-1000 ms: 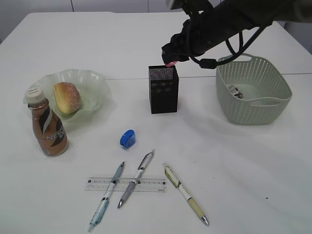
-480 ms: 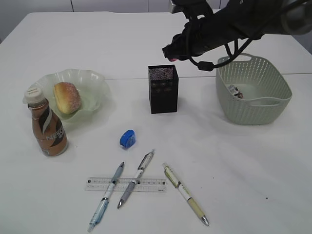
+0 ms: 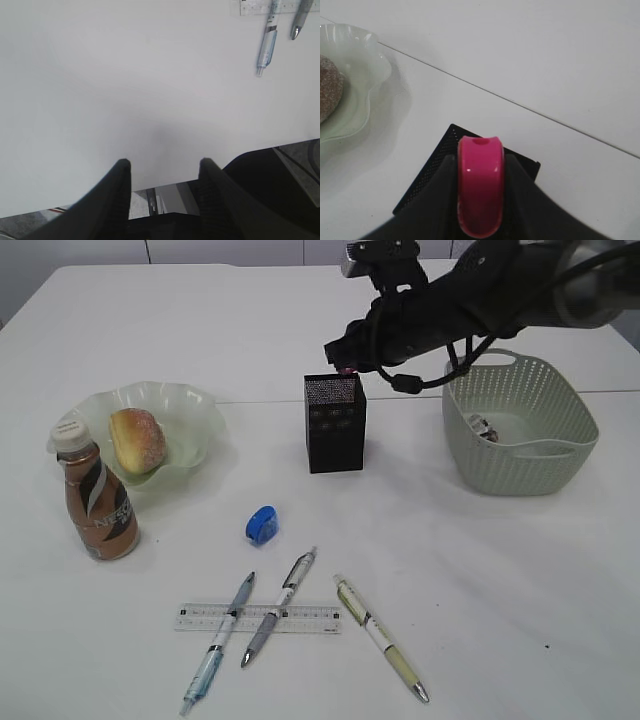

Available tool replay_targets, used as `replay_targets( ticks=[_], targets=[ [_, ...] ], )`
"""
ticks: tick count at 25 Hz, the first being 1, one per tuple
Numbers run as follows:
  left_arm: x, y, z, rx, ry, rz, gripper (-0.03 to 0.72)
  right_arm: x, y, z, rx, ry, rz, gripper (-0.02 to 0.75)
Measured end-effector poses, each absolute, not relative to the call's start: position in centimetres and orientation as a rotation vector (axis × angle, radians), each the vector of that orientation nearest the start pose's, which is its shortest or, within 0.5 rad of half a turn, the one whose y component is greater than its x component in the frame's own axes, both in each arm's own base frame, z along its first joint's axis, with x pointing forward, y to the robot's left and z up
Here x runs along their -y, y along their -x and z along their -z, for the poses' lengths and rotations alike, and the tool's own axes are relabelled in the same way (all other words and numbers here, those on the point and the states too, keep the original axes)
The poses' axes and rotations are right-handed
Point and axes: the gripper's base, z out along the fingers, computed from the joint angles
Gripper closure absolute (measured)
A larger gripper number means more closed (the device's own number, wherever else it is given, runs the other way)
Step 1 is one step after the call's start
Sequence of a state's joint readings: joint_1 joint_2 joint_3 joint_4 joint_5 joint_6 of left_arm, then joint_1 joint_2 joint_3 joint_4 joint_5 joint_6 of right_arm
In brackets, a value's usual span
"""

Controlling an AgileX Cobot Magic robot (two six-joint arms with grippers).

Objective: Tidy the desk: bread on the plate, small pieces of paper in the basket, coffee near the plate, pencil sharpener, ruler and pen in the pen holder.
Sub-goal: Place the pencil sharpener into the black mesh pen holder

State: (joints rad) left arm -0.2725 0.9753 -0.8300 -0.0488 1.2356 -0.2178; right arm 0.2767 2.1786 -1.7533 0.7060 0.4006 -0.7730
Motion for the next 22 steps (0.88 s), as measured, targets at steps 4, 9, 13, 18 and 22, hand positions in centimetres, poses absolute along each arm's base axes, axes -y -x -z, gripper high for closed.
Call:
replay_targets(
  ticks=[4, 9, 13, 18, 22],
  targets=[
    [4.4, -14.3, -29.8, -2.879, -0.065, 0.165, 0.370, -16.9, -48.6, -21.0, -2.138, 0.584, -0.386, 0.549],
    [4.4, -14.3, -29.8, -2.879, -0.065, 0.165, 0.370, -17.7, -48.7, -20.5, -2.114, 0.657, -0.365, 0.549],
    [4.4, -14.3, -29.8, -2.879, -0.065, 0.165, 0.370, -17.7, -48.9, -19.4, -2.130, 0.672, -0.359, 0.549],
    [4.4, -14.3, -29.8, -2.879, -0.065, 0.165, 0.370, -17.7, -49.0, -19.0, -2.126, 0.691, -0.346, 0.549],
    [4.4, -14.3, -29.8, -2.879, -0.065, 0.165, 0.370, -17.7, -49.0, -19.0, -2.120, 0.707, -0.334, 0.547]
  ],
)
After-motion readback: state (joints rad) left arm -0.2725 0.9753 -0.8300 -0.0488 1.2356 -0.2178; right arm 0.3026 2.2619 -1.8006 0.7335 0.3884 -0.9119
